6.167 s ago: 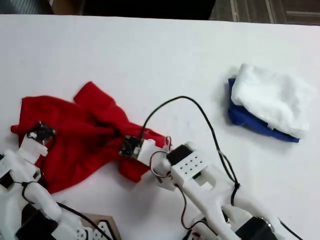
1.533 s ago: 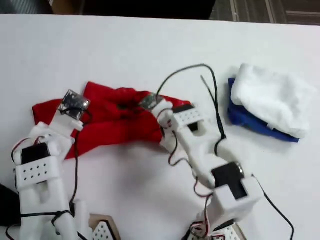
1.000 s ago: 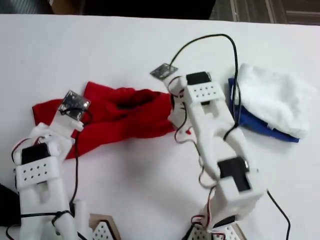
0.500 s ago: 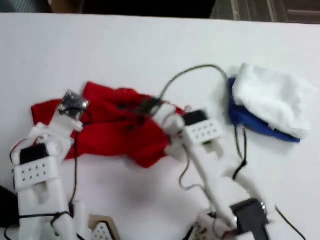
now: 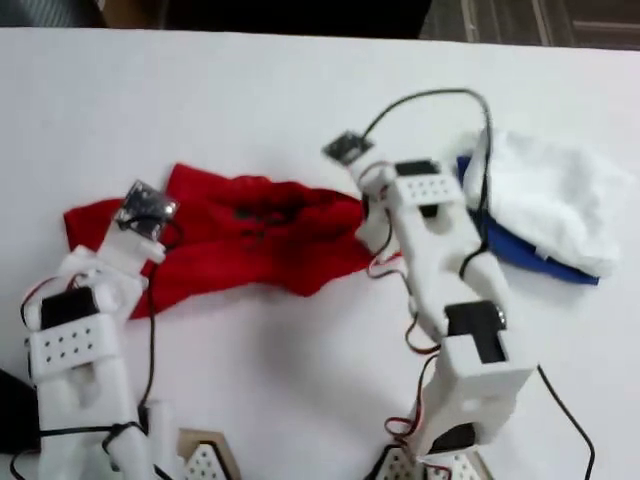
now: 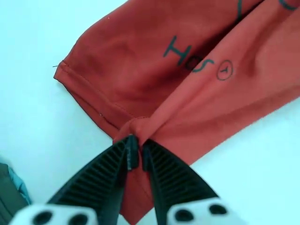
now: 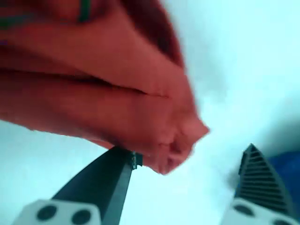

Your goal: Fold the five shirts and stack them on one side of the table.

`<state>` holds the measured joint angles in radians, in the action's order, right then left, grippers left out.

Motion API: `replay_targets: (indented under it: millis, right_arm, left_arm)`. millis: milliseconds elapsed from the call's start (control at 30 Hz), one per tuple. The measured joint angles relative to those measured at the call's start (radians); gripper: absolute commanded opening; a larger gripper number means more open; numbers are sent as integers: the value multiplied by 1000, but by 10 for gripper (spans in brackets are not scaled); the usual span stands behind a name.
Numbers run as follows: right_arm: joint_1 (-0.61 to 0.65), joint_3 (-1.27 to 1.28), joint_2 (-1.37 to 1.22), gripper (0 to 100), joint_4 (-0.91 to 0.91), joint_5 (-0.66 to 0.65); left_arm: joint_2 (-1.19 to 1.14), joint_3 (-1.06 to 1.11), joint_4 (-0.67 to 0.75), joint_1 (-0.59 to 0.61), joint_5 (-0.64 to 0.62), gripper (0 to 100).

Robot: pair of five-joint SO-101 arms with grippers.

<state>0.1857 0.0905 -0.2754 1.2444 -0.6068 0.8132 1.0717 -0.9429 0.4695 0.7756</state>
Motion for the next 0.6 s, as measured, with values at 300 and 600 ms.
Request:
replay_targets:
  millis: [300,600]
  right_arm:
    - [-18,-92,49,340,258,31]
    - [-25,-40,75,340,184,40]
  left_arm:
    - [0,3,5,0,0,25]
    - [0,3,20,0,0,25]
